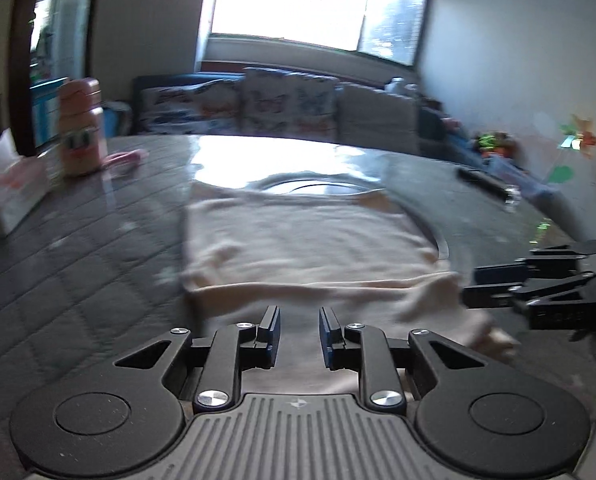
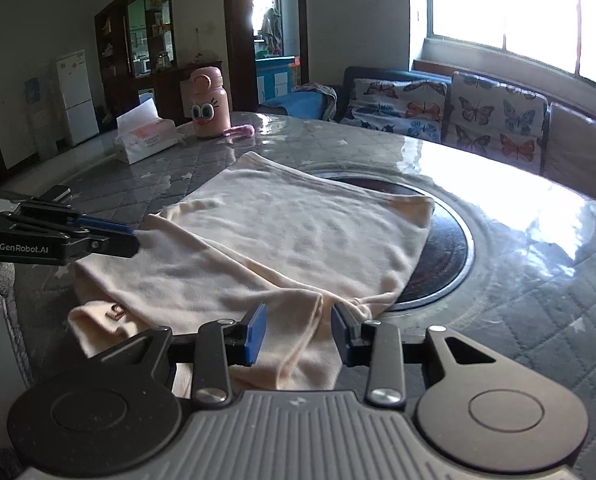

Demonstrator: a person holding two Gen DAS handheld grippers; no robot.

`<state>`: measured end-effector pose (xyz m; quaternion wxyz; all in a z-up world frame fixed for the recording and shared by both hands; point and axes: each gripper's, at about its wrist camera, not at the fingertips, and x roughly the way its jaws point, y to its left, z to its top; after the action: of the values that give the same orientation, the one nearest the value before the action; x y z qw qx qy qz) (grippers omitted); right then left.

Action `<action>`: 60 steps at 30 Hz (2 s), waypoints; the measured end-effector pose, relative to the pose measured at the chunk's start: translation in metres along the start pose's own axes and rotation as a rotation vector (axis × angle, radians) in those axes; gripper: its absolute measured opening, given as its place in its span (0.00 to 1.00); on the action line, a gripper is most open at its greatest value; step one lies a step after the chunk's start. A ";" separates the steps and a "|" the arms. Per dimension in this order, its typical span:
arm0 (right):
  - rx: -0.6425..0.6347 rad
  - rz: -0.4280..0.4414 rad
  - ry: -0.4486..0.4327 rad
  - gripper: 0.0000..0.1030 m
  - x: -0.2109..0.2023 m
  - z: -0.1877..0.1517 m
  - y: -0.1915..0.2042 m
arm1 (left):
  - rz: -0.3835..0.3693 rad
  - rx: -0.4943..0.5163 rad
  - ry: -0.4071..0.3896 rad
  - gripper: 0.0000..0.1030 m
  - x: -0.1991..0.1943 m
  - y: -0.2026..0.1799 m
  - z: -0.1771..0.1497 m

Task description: Fold clothes

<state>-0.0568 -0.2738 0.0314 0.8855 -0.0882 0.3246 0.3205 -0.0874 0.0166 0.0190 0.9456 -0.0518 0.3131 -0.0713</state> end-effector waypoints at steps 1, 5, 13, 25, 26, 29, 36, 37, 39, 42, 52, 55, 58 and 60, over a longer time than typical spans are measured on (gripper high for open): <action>0.005 -0.001 0.004 0.34 0.004 0.001 0.000 | 0.017 -0.008 0.003 0.22 0.002 0.005 0.000; 0.031 -0.005 0.019 0.33 0.019 0.004 -0.003 | 0.076 -0.017 0.006 0.21 0.010 0.022 0.002; 0.046 -0.022 0.030 0.06 0.026 0.002 -0.004 | 0.108 -0.001 0.018 0.27 0.035 0.025 0.010; 0.115 -0.073 -0.019 0.02 0.019 0.008 -0.017 | 0.164 0.012 0.000 0.09 0.041 0.025 0.007; 0.114 -0.070 -0.015 0.02 0.021 0.007 -0.017 | 0.161 0.006 0.001 0.09 0.040 0.026 0.008; 0.087 -0.036 -0.022 0.07 0.017 0.007 -0.013 | 0.137 0.021 -0.002 0.09 0.036 0.024 0.010; 0.065 -0.033 -0.007 0.16 0.022 0.009 -0.008 | 0.055 0.145 -0.026 0.25 0.033 0.001 0.015; 0.079 -0.027 -0.012 0.16 0.021 0.008 -0.009 | 0.051 0.162 -0.027 0.27 0.035 -0.002 0.015; 0.101 -0.015 -0.034 0.16 0.015 0.008 -0.011 | 0.033 0.192 -0.018 0.33 0.039 -0.005 0.015; 0.112 -0.019 -0.058 0.16 0.008 0.008 -0.013 | 0.012 0.241 -0.006 0.37 0.046 -0.010 0.014; 0.112 0.028 0.000 0.20 0.025 0.003 -0.012 | -0.043 0.364 0.005 0.36 0.057 -0.022 0.012; 0.085 0.014 -0.009 0.08 0.025 0.003 -0.007 | -0.059 0.403 0.006 0.36 0.058 -0.026 0.009; 0.079 0.006 -0.029 0.02 0.021 0.005 -0.006 | -0.062 0.432 0.003 0.28 0.060 -0.031 0.007; 0.076 -0.002 -0.050 0.02 0.016 0.008 -0.005 | -0.057 0.448 -0.002 0.11 0.062 -0.033 0.006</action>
<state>-0.0403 -0.2667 0.0269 0.8963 -0.0467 0.3144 0.3091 -0.0381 -0.0255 -0.0074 0.9315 0.1504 0.2868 -0.1655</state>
